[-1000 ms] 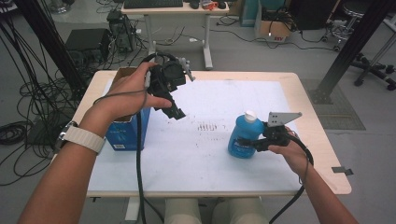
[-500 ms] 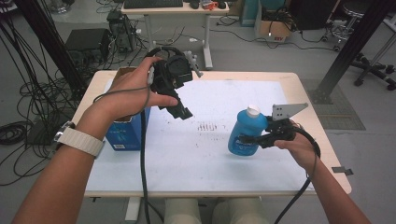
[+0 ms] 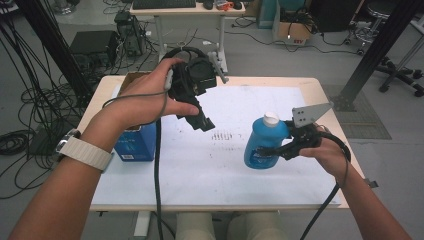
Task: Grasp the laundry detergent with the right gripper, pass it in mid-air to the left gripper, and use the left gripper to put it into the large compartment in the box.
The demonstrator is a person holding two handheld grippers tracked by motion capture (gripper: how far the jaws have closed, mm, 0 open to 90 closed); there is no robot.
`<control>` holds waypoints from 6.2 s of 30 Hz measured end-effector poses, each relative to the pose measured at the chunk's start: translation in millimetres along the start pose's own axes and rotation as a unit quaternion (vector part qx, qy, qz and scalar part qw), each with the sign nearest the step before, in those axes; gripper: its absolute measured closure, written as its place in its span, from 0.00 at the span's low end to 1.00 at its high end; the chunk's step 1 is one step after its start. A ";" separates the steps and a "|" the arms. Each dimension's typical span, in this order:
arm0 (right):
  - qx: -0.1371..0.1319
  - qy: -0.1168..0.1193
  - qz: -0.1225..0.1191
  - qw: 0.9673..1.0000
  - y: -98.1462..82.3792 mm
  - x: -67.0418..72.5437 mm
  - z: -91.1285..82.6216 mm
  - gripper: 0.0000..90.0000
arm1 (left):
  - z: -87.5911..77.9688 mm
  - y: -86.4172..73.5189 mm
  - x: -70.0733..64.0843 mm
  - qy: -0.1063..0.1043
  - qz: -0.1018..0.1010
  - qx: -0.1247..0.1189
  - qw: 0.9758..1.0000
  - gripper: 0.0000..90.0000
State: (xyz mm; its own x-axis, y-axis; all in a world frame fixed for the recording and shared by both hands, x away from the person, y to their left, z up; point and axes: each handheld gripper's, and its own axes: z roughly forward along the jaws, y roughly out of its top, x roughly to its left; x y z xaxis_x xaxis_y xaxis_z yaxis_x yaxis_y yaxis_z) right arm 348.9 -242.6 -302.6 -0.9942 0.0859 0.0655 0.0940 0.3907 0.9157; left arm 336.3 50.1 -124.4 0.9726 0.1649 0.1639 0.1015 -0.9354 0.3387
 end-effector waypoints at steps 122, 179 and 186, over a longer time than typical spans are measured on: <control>0.048 0.051 -0.025 0.997 29.8 13.4 56.7 0.47 | 33.4 49.4 -24.7 -0.045 0.047 0.023 0.998 0.07; 0.051 0.046 -0.029 0.997 28.8 12.5 56.6 0.47 | 32.5 47.5 -23.9 -0.040 0.041 0.019 0.998 0.07; 0.050 0.045 -0.028 0.997 29.3 12.9 56.8 0.47 | 32.4 47.5 -24.0 -0.039 0.041 0.018 0.998 0.07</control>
State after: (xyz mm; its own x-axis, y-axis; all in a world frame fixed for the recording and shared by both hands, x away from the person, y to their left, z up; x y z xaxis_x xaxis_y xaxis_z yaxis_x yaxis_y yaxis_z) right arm 341.8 -178.0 -297.4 -0.9983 -0.0183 0.0550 0.0393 0.4827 0.8749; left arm 324.5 -8.4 -142.2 0.9912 0.0643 0.1157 0.0278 -0.9558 0.2927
